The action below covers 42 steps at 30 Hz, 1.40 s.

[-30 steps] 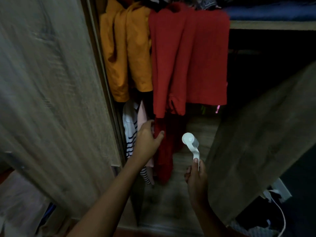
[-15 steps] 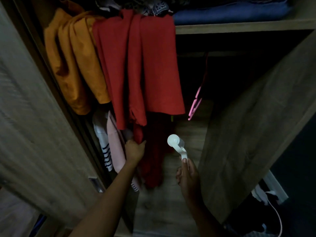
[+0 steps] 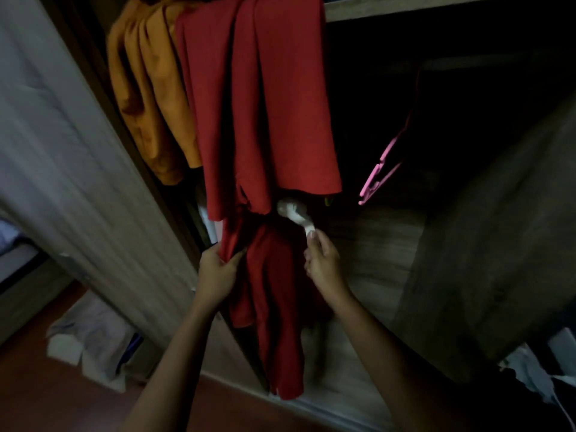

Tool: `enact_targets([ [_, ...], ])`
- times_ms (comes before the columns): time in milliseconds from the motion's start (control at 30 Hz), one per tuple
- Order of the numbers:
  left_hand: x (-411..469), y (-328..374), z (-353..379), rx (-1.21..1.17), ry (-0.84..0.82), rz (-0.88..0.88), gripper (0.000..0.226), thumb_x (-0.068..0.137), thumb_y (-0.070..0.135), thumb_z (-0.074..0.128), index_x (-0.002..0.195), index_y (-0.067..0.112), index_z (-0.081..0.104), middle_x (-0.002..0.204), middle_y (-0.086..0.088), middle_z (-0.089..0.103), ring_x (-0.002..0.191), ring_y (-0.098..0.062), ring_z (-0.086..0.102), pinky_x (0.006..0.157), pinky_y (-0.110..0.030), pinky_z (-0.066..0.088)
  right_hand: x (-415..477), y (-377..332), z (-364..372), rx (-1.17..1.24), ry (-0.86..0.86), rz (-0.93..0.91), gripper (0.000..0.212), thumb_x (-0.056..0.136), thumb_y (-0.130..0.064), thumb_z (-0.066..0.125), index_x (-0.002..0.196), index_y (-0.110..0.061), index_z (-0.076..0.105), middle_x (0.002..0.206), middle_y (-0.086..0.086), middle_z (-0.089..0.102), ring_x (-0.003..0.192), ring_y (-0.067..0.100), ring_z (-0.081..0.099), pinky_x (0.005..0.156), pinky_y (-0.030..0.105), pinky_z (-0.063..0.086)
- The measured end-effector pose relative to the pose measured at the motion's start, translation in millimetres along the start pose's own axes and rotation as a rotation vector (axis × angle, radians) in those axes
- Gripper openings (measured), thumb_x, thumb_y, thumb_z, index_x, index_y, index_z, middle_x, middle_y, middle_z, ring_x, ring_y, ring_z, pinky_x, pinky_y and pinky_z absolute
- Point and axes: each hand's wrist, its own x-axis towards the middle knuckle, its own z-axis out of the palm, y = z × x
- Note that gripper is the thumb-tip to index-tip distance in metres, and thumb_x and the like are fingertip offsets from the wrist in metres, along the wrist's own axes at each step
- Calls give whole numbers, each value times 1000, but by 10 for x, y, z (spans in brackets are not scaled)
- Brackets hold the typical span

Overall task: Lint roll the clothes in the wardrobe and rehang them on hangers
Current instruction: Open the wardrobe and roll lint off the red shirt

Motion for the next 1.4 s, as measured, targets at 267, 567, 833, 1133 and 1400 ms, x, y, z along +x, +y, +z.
enact_targets([
  [267,-24,127,-134,80,21,58,26,76,17,58,76,-10,54,59,-8,51,56,-14,44,51,-30,37,-562,911,182,-172,-187,-25,32,85,-70,44,99,-46,62,56,-21,51,48,-4,44,51,11,34],
  [567,58,110,-216,191,29,50,8,81,0,59,73,-2,57,61,-10,55,57,-18,52,53,-35,43,-526,762,272,-180,-143,-8,22,100,-49,42,102,-40,62,62,-25,54,55,-6,48,57,12,33],
  [833,6,271,-186,285,86,97,7,81,-10,58,78,-4,61,65,-14,58,57,-19,50,45,-20,39,-298,525,330,-56,-146,8,19,103,-39,41,101,-37,60,62,-26,55,54,-6,50,56,11,35],
  [1133,8,327,-358,303,96,54,8,83,-8,56,87,-8,64,69,-20,62,59,-24,55,55,-41,48,-937,1252,312,-220,-357,212,45,98,-51,44,105,-10,64,54,-21,51,49,-5,44,54,15,31],
  [1400,-76,409,-359,293,87,22,10,86,-2,58,90,-10,63,82,-34,66,61,-36,62,58,-56,53,191,846,214,181,-19,529,38,99,-50,42,115,-18,56,59,-3,39,40,5,32,36,16,24],
])
